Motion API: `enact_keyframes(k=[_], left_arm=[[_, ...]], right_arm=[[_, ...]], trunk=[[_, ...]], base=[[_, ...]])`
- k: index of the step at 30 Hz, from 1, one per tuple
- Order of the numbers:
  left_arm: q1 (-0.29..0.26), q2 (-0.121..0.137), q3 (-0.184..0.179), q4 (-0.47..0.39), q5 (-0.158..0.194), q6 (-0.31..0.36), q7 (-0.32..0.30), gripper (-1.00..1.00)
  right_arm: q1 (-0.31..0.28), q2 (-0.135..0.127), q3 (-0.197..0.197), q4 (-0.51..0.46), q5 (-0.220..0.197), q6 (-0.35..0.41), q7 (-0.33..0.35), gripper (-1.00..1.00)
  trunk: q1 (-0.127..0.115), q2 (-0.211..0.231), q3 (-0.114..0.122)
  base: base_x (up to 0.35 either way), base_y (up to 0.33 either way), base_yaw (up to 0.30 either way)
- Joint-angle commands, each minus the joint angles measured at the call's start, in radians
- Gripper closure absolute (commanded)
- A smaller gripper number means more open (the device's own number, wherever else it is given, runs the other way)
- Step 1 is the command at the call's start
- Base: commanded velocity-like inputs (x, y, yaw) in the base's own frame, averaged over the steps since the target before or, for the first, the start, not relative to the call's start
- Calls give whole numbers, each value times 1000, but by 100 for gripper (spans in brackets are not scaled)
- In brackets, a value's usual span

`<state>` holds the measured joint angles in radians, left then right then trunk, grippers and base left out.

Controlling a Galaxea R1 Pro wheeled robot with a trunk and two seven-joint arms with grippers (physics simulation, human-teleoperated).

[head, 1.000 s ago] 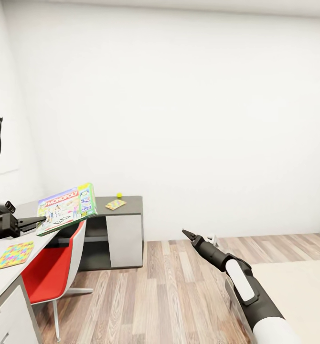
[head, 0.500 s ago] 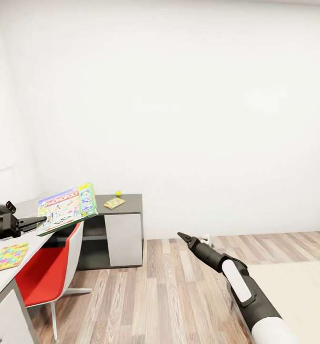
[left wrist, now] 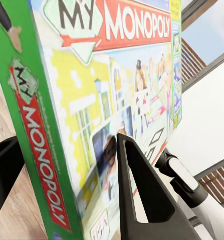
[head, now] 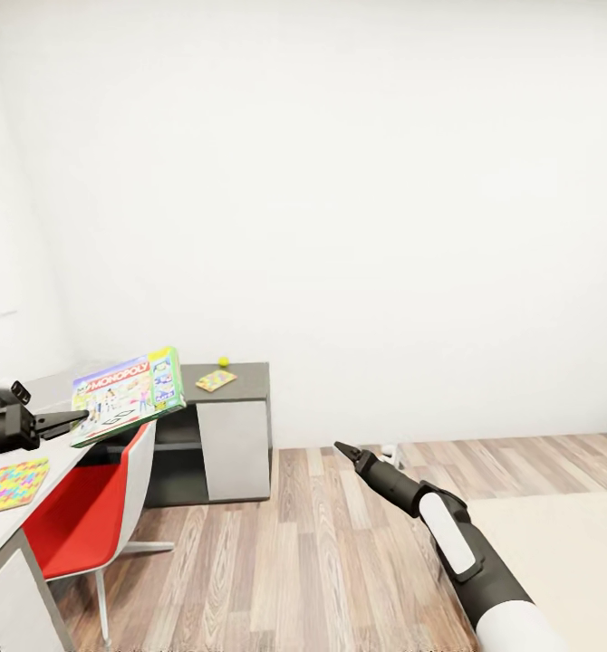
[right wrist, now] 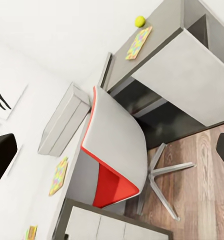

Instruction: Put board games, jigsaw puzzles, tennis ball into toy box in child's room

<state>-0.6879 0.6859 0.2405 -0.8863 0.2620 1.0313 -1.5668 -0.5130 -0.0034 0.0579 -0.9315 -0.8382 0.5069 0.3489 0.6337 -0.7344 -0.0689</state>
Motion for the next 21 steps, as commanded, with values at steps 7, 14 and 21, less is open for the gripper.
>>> enact_keyframes(k=[7, 14, 21], left_arm=[[-1, 0, -1, 0, 0, 11, -4, 100], [-1, 0, -1, 1, 0, 11, -4, 100], [-1, 2, 0, 0, 0, 10, -4, 100]], right_arm=[[-1, 0, 0, 2, -3, 3, 0, -100], [-1, -2, 0, -2, -4, 2, 4, -100], [0, 1, 2, -3, -4, 1, 5, -100]], trunk=[[0, -2, -13], [0, -2, -21], [0, -2, -22]], base=[[0, 0, 0], [61, 0, 0], [176, 0, 0]])
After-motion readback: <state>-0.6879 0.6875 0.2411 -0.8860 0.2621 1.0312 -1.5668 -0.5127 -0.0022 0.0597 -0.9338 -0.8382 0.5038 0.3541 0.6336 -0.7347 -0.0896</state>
